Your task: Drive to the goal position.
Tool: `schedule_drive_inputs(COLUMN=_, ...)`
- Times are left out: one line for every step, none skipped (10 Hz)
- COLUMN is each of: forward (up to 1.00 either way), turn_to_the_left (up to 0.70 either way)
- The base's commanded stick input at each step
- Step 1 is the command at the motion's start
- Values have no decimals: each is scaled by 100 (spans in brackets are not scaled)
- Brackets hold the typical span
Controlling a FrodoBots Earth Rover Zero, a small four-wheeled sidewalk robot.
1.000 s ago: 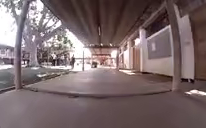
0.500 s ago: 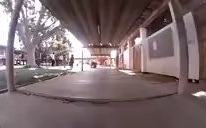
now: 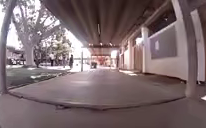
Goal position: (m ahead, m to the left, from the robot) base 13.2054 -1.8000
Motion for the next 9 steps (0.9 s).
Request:
schedule_drive_inputs(forward=50, turn_to_the_left=0)
schedule_drive_inputs(forward=50, turn_to_the_left=0)
schedule_drive_inputs(forward=50, turn_to_the_left=0)
schedule_drive_inputs(forward=50, turn_to_the_left=0)
schedule_drive_inputs(forward=50, turn_to_the_left=0)
schedule_drive_inputs(forward=50, turn_to_the_left=0)
schedule_drive_inputs(forward=50, turn_to_the_left=0)
schedule_drive_inputs(forward=50, turn_to_the_left=0)
schedule_drive_inputs(forward=50, turn_to_the_left=0)
